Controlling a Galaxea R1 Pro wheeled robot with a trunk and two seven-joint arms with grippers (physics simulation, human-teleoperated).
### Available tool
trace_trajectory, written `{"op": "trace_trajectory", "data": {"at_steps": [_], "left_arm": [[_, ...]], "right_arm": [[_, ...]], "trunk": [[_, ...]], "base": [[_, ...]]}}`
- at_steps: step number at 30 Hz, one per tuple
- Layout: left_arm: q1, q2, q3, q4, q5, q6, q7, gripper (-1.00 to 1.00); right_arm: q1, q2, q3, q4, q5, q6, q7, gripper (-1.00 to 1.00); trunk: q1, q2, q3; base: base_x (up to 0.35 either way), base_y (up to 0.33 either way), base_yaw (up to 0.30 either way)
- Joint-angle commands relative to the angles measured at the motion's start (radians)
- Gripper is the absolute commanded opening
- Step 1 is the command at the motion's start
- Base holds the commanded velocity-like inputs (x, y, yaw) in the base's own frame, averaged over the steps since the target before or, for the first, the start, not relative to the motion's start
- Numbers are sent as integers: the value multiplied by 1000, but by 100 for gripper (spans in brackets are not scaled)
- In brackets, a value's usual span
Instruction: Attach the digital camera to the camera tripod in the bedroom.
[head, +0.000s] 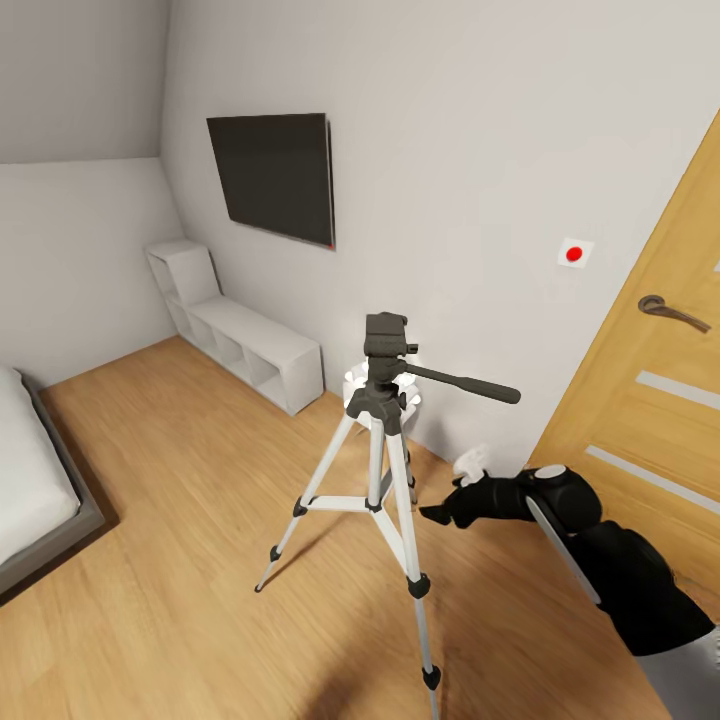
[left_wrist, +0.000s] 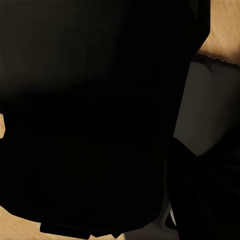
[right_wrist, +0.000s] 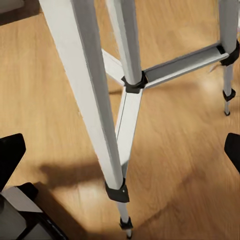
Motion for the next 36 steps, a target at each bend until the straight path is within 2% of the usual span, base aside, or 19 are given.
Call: {"op": "trace_trajectory", "data": {"at_steps": [1,3,8,11,26,30,36], "left_arm": [[-1,0,-8,1,7,-3,-3,-100],[-1,0,-8,1,7,-3,-3,-100],[-1,0,-8,1,7,-3,-3,-100],[-1,0,-8,1,7,-3,-3,-100],[-1,0,-8,1,7,-3,-2,-100],[-1,0,-8,1,7,-3,-2,-100],[-1,0,-8,1,7,-3,-2,-100]], "right_arm": [[-1,11,2,0,-6,14,-3,100],[-1,24,3,2,-6,23,-4,100],[-1,77,2,4,0,49,-8,100],[-1,92,1,5,0,52,-10,100],[-1,117,-11,22,-7,48,-29,100],[-1,123,-51,27,-9,44,-42,100],[-1,137,-84,31,-11,41,-46,100]], "trunk": [[1,-2,-2],[1,-2,-2],[1,-2,-2],[1,-2,-2],[1,-2,-2],[1,-2,-2],[1,-2,-2]], "base": [[0,0,0],[0,0,0],[0,0,0],[0,0,0],[0,0,0],[0,0,0],[0,0,0]]}}
